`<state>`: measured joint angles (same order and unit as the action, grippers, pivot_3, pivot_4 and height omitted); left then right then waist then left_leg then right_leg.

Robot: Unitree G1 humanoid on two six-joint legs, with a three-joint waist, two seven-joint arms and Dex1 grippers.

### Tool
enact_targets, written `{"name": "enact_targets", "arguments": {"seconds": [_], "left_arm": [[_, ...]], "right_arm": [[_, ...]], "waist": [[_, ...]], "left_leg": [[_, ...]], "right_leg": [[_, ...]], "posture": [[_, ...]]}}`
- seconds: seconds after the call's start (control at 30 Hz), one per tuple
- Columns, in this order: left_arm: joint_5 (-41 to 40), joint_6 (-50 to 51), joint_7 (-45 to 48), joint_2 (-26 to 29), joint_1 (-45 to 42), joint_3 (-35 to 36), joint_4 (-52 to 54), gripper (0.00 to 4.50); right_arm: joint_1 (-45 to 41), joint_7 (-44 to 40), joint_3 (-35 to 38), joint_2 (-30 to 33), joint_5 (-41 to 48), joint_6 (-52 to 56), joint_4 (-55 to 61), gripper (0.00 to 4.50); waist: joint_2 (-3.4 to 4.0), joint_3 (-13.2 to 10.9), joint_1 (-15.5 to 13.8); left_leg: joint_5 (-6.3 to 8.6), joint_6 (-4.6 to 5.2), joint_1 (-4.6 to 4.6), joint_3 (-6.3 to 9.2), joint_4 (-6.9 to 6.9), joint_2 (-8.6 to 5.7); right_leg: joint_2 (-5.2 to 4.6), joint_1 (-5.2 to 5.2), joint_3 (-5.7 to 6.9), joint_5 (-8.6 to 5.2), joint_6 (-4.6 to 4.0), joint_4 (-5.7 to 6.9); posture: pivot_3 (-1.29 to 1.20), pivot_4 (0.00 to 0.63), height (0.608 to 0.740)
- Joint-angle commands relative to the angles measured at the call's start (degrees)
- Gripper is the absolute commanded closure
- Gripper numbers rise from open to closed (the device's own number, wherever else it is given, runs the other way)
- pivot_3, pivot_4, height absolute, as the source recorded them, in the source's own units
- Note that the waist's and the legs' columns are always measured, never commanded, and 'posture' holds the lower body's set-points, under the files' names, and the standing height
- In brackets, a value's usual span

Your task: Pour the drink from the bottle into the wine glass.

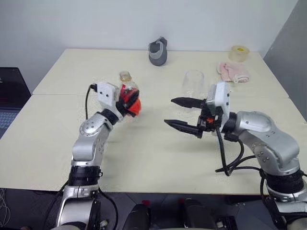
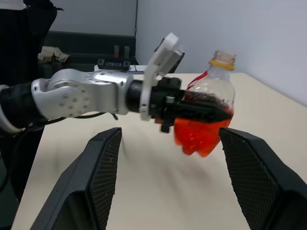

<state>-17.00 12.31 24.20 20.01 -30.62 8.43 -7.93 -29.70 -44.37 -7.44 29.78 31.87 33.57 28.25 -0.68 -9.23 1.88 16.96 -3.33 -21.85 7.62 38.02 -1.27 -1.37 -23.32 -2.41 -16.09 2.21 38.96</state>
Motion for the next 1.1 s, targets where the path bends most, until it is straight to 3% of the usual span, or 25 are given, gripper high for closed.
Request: {"name": "enact_targets", "arguments": {"seconds": [0.03, 0.4, 0.9, 1.1], "left_arm": [[1.7, -6.4, -3.6, 0.9, -3.9, 4.0, -5.5, 3.46], [3.4, -18.7, -6.7, -0.3, -7.7, 6.6, -22.7, 3.46], [4.9, -31.8, -6.8, 1.0, -10.5, 7.0, -42.6, 3.46], [4.7, -33.6, -6.9, 1.2, -10.0, 7.1, -45.0, 1.51]], "right_arm": [[-0.9, 1.2, -2.2, -3.3, -2.7, -3.5, -1.5, 1.06], [-2.2, 6.1, -6.3, -10.8, -9.4, -4.5, -6.3, 1.06], [-2.6, 6.7, -5.3, -12.1, -10.6, -4.3, -7.8, 1.06], [-3.3, 6.6, -4.4, -12.0, -11.0, -4.8, -9.2, 1.01]], "waist": [[-0.02, 0.0, 0.0], [-0.04, 0.0, -0.1], [-0.05, 0.0, 0.1], [-0.05, 0.0, 0.1]], "left_leg": [[0.0, -0.01, 0.01, 0.01, 0.0, 0.01], [-0.03, -0.05, -0.04, 0.07, 0.02, -0.04], [-0.02, -0.04, -0.02, 0.06, 0.0, -0.06], [-0.02, -0.04, 0.0, 0.05, 0.0, -0.06]], "right_leg": [[0.0, 0.0, 0.01, 0.0, 0.0, 0.0], [-0.08, -0.05, 0.03, 0.0, 0.0, 0.0], [-0.08, -0.09, 0.03, 0.0, 0.0, 0.04], [-0.08, -0.09, 0.03, 0.0, 0.0, 0.07]], "posture": [[0.0, 0.15, 0.74], [0.0, 0.15, 0.74], [0.0, 0.15, 0.74], [0.0, 0.15, 0.74]]}}
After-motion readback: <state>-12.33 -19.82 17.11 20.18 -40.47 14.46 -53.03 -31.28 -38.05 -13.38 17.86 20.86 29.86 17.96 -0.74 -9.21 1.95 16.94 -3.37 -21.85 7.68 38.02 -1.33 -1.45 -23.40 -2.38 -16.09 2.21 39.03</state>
